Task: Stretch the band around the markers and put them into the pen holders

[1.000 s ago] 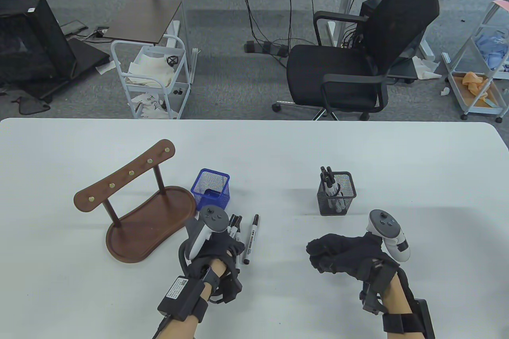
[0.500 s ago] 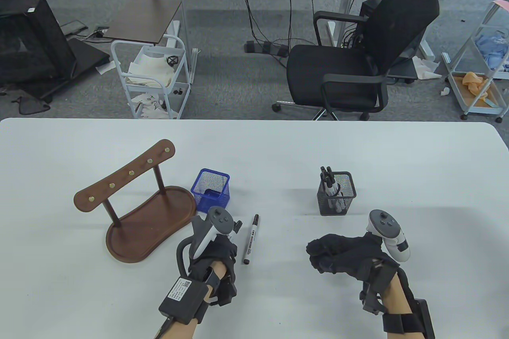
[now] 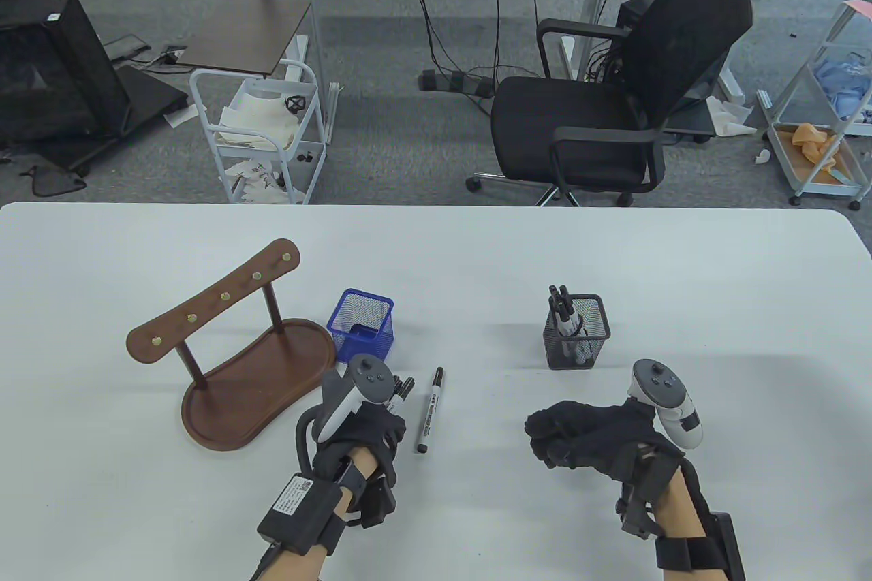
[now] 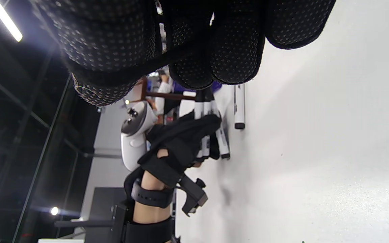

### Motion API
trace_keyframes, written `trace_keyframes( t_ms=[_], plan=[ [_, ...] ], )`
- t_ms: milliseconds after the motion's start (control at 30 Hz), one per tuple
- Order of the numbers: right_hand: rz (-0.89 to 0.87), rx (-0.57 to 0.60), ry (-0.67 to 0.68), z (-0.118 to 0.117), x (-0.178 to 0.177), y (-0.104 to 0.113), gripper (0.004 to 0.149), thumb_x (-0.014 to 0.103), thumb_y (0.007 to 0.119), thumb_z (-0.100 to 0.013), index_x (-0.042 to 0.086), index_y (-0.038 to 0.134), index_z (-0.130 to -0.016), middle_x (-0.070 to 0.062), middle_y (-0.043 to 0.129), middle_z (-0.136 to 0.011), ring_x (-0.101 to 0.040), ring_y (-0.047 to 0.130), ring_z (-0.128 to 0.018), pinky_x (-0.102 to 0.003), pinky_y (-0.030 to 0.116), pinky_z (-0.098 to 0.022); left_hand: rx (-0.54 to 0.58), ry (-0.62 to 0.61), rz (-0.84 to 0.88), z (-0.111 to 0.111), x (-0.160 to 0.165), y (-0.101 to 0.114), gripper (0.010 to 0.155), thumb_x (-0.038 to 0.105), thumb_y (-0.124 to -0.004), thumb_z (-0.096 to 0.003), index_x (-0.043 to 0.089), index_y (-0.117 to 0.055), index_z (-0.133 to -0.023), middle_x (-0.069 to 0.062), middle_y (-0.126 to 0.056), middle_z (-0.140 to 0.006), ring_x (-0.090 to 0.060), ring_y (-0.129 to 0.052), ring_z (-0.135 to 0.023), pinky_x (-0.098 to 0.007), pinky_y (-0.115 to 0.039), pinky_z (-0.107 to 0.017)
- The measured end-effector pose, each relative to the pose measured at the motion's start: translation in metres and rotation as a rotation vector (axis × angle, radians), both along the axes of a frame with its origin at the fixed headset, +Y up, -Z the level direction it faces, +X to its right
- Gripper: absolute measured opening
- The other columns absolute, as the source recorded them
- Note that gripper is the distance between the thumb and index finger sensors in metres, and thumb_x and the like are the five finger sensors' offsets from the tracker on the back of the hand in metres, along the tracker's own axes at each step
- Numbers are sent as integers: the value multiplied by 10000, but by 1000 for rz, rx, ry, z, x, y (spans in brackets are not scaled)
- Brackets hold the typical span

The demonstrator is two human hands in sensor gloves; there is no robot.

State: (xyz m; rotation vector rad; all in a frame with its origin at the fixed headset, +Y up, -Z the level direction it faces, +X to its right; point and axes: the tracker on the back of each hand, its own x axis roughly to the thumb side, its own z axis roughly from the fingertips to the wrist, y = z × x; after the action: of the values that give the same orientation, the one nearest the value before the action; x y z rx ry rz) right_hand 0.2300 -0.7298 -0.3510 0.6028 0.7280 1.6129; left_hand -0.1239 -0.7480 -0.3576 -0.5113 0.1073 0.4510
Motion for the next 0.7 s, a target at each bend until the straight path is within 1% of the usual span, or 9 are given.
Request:
trace_keyframes(
  t_ms=[233, 333, 567, 700],
  plan=[
    [3, -1, 0, 0, 0, 0, 512, 345, 953, -462, 257, 800, -943, -82, 946, -874, -373, 902, -738, -622, 675, -621, -18, -24, 178, -2, 8, 9, 501, 337, -755, -606, 25, -608, -969, -179, -774, -933, -407, -927, -765, -600, -817, -570],
    [4, -2, 0, 0, 0, 0, 513, 344, 954, -461, 257, 801, -943, -84, 947, -874, -374, 901, -738, -622, 676, -620, -13, -28, 209, -5, 12, 14, 490, 326, -764, -603, 31, -612, -964, -205, -758, -967, -432, -911, -805, -605, -816, -590],
    [2, -4, 0, 0, 0, 0, 510, 344, 953, -462, 257, 802, -942, -85, 946, -874, -374, 902, -737, -622, 676, -620, -6, -26, 241, -10, 19, 20, 478, 329, -781, -599, 48, -630, -955, -222, -813, -960, -430, -967, -788, -574, -871, -560],
    [2, -4, 1, 0, 0, 0, 510, 345, 952, -463, 255, 802, -942, -83, 947, -875, -374, 902, -737, -621, 677, -620, 20, -23, 227, -15, 23, 21, 461, 326, -797, -593, 68, -646, -944, -214, -862, -932, -416, -1006, -757, -547, -911, -524]
  ],
)
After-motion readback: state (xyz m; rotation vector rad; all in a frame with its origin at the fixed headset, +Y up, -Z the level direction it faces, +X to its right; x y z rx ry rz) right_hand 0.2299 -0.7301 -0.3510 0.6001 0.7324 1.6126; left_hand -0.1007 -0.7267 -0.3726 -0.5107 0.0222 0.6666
